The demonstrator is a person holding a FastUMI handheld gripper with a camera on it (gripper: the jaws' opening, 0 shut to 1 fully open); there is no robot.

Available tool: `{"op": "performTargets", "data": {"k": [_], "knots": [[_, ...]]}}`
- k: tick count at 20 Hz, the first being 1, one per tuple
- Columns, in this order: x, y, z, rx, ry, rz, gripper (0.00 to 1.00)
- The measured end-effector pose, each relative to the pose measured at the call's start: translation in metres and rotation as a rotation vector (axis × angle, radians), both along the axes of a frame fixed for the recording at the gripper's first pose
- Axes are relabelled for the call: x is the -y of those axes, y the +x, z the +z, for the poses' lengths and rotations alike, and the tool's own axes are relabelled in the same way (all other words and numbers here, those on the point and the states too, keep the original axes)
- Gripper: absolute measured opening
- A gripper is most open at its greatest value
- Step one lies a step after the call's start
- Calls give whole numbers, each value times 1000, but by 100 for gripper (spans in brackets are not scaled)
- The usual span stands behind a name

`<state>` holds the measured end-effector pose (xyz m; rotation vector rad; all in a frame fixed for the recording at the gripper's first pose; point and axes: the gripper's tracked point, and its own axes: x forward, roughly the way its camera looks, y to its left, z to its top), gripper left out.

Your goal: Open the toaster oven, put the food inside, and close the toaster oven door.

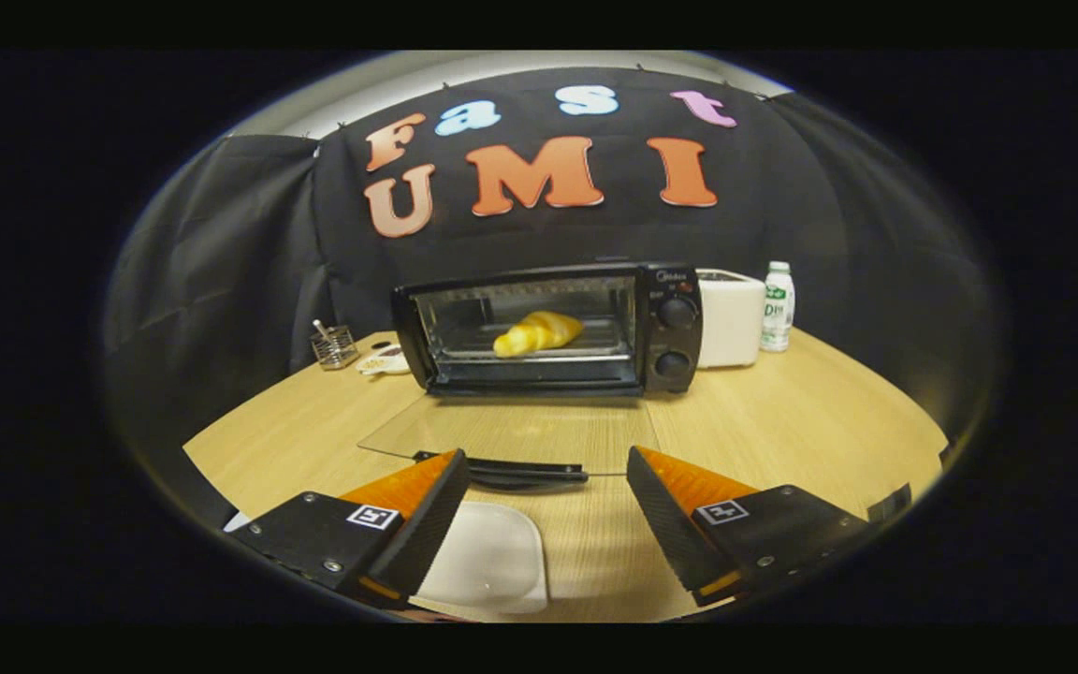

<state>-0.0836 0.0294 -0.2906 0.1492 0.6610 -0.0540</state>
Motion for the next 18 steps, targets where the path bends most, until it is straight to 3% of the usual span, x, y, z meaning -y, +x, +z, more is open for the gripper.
{"op": "performTargets", "data": {"k": [8,13,18], "knots": [[-28,8,-60,-164,140,55,98],[-28,16,-64,-164,67,100,99],[-39,28,-32,-59,47,176,98]]}}
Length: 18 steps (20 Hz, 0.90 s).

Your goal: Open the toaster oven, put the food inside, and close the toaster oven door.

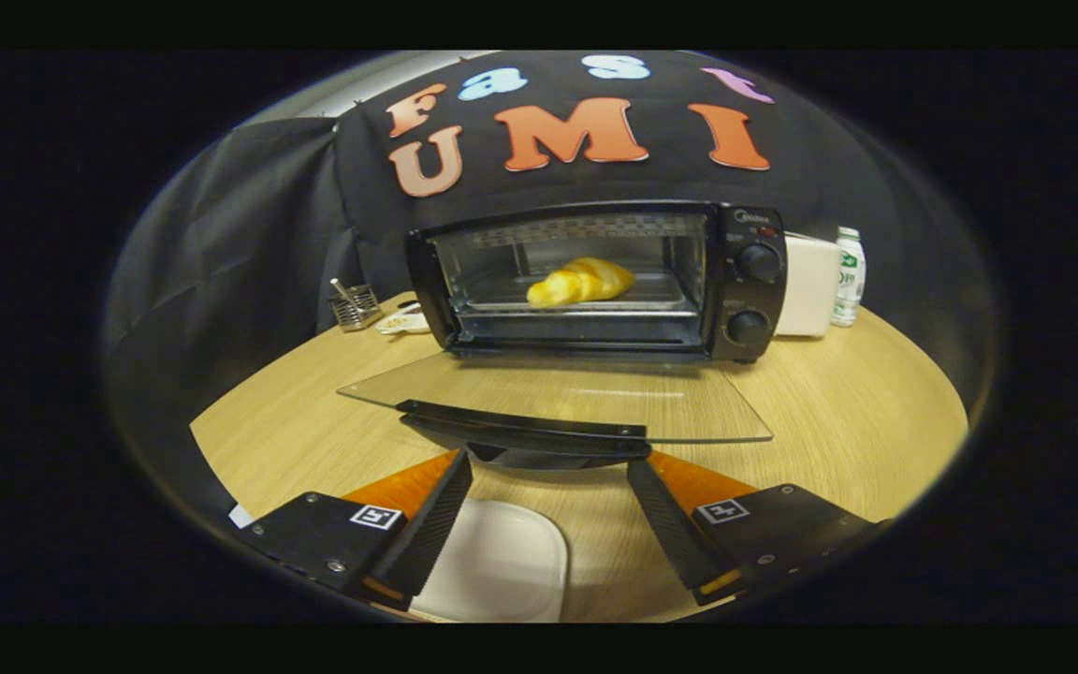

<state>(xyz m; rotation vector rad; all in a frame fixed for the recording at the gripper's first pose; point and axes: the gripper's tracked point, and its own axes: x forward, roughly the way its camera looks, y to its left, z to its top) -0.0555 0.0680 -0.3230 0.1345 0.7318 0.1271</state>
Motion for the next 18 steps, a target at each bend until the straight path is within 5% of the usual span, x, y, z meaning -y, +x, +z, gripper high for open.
{"op": "performTargets", "data": {"k": [4,18], "knots": [[-15,23,10,51,-47,47,98],[-1,135,43,99,-108,-95,98]]}}
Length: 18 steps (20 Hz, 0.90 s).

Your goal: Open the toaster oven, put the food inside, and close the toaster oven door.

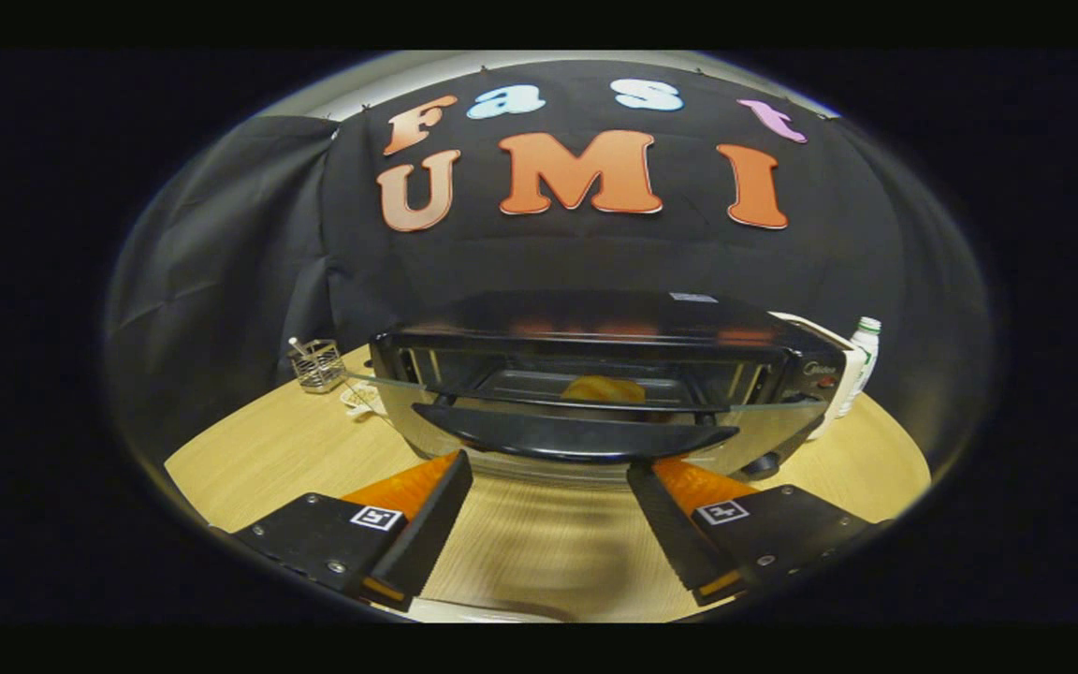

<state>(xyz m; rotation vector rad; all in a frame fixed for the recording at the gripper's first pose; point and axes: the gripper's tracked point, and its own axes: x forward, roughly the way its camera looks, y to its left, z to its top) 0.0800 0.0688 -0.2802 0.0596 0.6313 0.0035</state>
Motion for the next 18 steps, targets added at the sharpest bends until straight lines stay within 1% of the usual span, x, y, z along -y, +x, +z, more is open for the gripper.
{"op": "performTargets", "data": {"k": [2,6,8,9,12,13,15,16,18], "knots": [[-3,13,-3,-6,1,-3,98],[10,38,10,67,-80,-47,98],[9,38,9,60,-90,-51,97],[7,39,9,63,-94,-40,97],[14,31,24,99,-146,-20,98],[12,26,29,98,-136,-12,98],[0,9,34,92,-88,28,98],[-1,1,42,106,-88,41,98],[8,-8,69,176,-133,52,98]]}}
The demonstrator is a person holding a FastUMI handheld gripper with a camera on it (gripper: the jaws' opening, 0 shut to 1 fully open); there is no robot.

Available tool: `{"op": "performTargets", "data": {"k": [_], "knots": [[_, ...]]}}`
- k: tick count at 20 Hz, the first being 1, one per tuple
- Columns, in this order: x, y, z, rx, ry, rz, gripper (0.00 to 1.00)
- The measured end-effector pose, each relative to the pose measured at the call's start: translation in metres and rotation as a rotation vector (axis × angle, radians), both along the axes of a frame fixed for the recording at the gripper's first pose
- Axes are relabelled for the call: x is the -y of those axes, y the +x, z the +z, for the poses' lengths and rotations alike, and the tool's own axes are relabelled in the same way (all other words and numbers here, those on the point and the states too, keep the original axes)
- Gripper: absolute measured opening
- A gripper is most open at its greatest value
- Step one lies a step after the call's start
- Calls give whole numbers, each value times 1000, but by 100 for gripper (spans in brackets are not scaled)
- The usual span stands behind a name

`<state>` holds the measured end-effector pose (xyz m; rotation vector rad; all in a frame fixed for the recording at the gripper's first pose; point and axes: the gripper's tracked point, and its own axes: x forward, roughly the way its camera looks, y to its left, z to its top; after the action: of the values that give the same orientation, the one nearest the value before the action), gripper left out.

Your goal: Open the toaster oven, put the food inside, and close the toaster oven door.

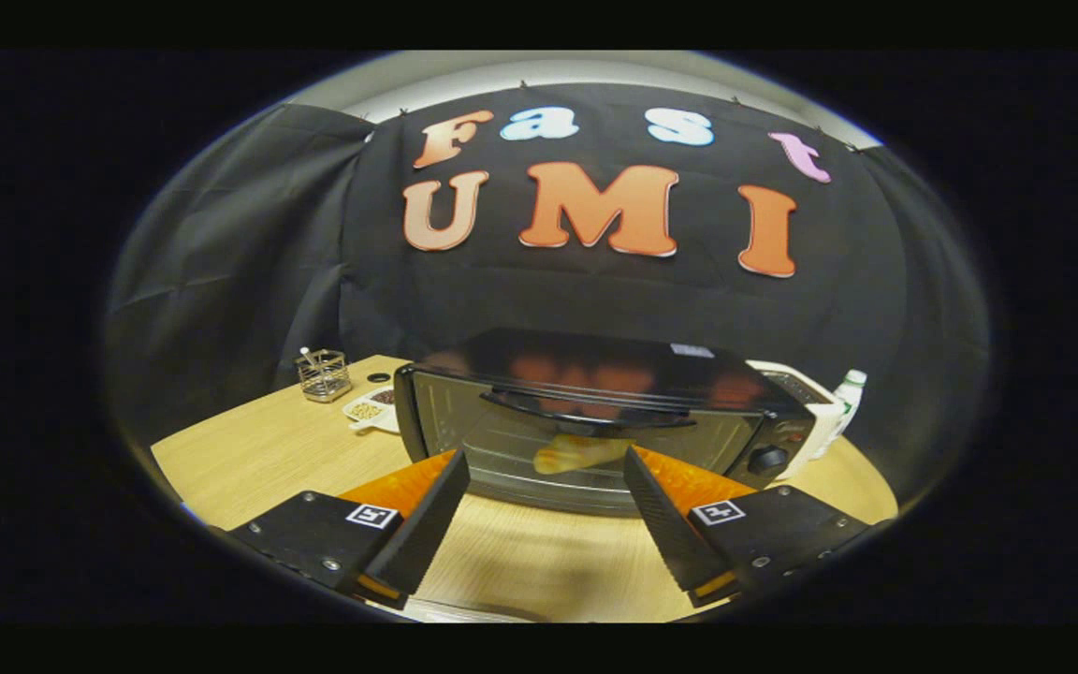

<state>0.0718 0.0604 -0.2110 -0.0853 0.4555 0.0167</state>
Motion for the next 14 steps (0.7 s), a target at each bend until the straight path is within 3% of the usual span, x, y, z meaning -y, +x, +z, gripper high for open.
{"op": "performTargets", "data": {"k": [3,10,14], "knots": [[5,-20,54,128,-55,22,98],[6,-70,157,336,80,70,99],[17,-93,195,421,73,61,99]]}}
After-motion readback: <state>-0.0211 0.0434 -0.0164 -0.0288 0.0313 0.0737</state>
